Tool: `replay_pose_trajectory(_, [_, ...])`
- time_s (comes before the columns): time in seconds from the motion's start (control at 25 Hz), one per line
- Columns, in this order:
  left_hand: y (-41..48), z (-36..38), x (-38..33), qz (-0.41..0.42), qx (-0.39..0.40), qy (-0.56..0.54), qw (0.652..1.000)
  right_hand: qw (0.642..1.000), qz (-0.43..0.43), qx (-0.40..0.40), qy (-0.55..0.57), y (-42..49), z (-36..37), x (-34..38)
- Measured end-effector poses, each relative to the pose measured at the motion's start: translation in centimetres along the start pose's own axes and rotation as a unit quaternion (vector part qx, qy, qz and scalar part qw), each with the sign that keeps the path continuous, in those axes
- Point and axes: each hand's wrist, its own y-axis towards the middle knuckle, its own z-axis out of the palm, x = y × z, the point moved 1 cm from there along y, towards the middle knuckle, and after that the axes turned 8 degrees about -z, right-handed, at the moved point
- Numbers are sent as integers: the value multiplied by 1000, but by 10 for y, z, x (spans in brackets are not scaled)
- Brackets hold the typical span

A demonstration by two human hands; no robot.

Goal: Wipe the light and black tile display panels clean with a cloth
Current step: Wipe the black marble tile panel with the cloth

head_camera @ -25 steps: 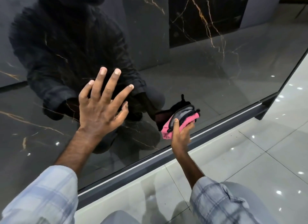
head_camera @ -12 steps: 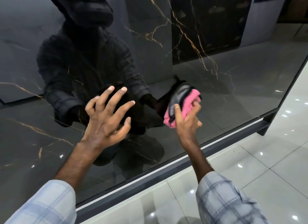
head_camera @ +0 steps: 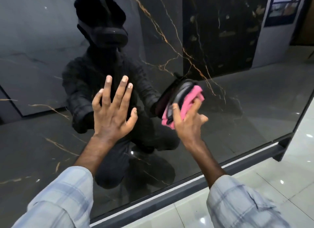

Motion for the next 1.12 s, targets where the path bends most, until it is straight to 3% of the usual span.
replay_pose_trajectory(0.08, [1,-1,1,3,-4,-7,1000,967,-240,59,-60,3,-2,7])
replay_pose_trajectory(0.12, [0,-2,1,4,-3,-12,1000,946,-310,69,-69,14,-10,-1])
replay_pose_trajectory(0.16, [0,-2,1,3,-1,-17,1000,947,-304,70,-71,30,-19,-10])
replay_pose_trajectory(0.24, [-1,-2,-1,-6,2,-27,1000,993,-114,30,-2,52,-33,-6])
replay_pose_trajectory(0.28, [0,-3,-1,-8,2,-30,1000,999,-48,11,-9,57,-33,5])
replay_pose_trajectory(0.32, [1,-4,-1,-5,3,-29,1000,996,-62,-3,-62,56,-30,20])
replay_pose_trajectory(0.36, [3,-4,0,1,3,-25,1000,984,-143,-5,-110,54,-23,27])
replay_pose_trajectory(0.44, [4,-6,1,7,8,-20,1000,910,-385,42,-146,68,-31,33])
replay_pose_trajectory(0.48, [4,-9,0,1,13,-27,1000,885,-437,66,-147,85,-44,34])
replay_pose_trajectory(0.52, [4,-13,-1,-6,21,-42,999,898,-410,65,-144,103,-55,34])
replay_pose_trajectory(0.6, [14,-24,0,-4,30,-79,996,975,-206,23,-77,127,-68,43])
replay_pose_trajectory(0.64, [28,-32,4,2,23,-90,996,990,-128,4,-66,131,-67,54])
replay_pose_trajectory(0.68, [47,-40,11,4,11,-92,996,985,-146,-11,-94,133,-63,66])
replay_pose_trajectory(0.72, [69,-46,21,-2,-1,-84,996,956,-253,-19,-145,132,-55,76])
replay_pose_trajectory(0.8, [105,-52,41,-24,-9,-42,999,850,-481,7,-215,144,-60,93])
replay_pose_trajectory(0.84, [114,-50,46,-25,-10,-13,1000,825,-517,3,-228,161,-73,102])
replay_pose_trajectory(0.88, [115,-47,47,-19,-8,12,1000,835,-501,-23,-227,181,-86,110])
replay_pose_trajectory(1.0, [104,-35,40,-22,-2,30,999,915,-327,-101,-212,225,-114,140])
replay_pose_trajectory(1.12, [106,-37,40,-31,-2,29,999,957,-219,-106,-159,239,-106,175])
